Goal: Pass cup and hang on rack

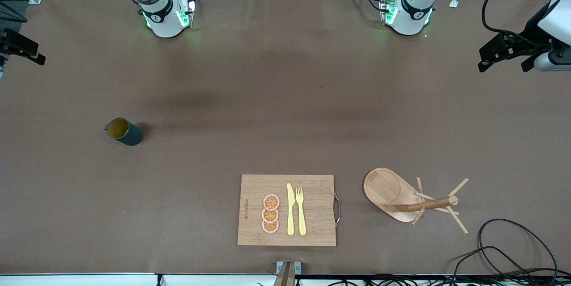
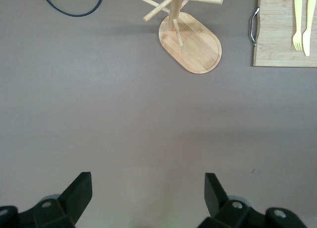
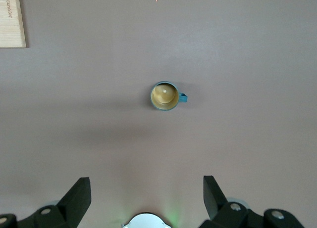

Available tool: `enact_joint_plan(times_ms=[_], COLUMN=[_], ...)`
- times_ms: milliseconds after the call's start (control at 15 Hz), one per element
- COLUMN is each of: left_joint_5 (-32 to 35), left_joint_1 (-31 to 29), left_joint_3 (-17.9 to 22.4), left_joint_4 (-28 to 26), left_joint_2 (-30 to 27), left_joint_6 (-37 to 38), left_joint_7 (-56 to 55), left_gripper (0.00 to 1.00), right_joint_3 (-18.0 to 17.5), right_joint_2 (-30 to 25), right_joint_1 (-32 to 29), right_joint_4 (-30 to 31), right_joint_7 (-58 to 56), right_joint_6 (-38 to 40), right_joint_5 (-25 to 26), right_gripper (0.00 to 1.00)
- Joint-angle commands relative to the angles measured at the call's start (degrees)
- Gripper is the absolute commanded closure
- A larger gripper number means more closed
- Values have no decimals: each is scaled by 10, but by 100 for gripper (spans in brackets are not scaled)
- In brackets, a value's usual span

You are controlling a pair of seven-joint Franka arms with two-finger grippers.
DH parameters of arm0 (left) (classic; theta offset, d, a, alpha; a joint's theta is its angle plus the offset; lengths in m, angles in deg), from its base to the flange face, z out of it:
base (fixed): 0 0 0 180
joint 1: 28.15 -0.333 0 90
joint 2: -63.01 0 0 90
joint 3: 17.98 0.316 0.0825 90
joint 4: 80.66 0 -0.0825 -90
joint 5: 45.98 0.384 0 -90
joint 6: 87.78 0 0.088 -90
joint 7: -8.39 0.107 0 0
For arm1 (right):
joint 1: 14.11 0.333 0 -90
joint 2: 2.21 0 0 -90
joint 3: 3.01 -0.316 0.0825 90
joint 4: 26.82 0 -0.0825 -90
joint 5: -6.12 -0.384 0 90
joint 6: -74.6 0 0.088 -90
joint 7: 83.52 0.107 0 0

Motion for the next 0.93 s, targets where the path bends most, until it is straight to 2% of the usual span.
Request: enact_joint_plan(times_ms=[0,533,867], left_joint_5=[11,35,34], left_joint_1=[-2,-2,-2], left_joint_3=[-1,-2,-2], left_joint_4=[9,8,9], left_joint_2=[-2,-1,0], left_joint_6=[7,7,7], left_joint_7=[-2,-1,4], left_gripper=[0,0,0], right_joint_3=[-3,-3,-2], right_joint_2=[-10,3,85], right_joint_1=[-7,-9,-11], right_joint_4=[15,6,-22], right_joint_7=[-1,-4,-8], right_joint_6=[-5,-3,-46], right_joint_5=[-3,-2,0], right_gripper=[0,0,0])
